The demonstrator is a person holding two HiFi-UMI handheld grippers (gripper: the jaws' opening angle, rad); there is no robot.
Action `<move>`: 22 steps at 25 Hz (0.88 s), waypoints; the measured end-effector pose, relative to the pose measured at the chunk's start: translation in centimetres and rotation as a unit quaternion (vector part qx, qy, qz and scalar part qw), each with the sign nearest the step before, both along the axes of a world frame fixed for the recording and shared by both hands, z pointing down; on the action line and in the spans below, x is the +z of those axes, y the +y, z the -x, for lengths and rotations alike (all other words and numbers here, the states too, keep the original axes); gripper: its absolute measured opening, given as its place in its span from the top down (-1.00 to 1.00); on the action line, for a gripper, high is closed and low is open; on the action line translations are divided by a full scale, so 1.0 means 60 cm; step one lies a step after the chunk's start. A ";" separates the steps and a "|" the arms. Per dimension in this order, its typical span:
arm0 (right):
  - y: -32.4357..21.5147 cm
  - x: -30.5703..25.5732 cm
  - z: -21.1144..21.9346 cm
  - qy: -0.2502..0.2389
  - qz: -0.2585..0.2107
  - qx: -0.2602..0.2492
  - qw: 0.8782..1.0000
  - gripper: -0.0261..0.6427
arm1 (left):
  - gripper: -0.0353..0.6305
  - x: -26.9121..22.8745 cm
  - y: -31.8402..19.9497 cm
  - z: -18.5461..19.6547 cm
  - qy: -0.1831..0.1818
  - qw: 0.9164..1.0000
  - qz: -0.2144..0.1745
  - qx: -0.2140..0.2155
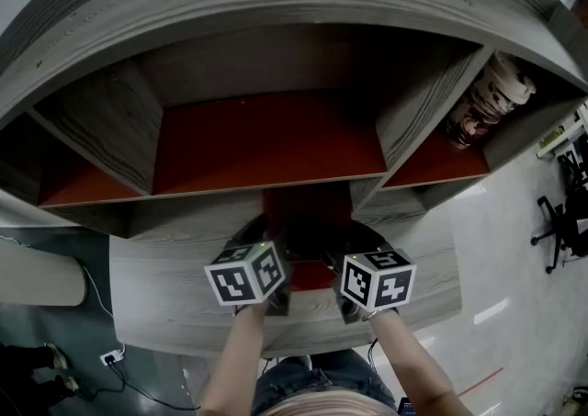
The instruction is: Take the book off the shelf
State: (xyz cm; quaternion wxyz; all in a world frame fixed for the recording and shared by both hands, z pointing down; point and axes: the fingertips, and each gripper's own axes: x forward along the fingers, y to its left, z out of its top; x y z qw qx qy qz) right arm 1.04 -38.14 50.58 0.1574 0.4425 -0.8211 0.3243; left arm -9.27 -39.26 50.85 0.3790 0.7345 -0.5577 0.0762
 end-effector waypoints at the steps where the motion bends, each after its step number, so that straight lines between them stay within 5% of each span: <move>1: 0.000 -0.002 0.001 -0.001 -0.002 0.003 1.000 0.04 | 0.22 -0.001 0.001 0.001 -0.001 1.000 0.000 0.000; 22: 0.060 -0.035 0.021 -0.009 -0.031 0.008 0.999 0.04 | 0.22 -0.037 0.062 0.023 -0.013 0.999 -0.033 -0.008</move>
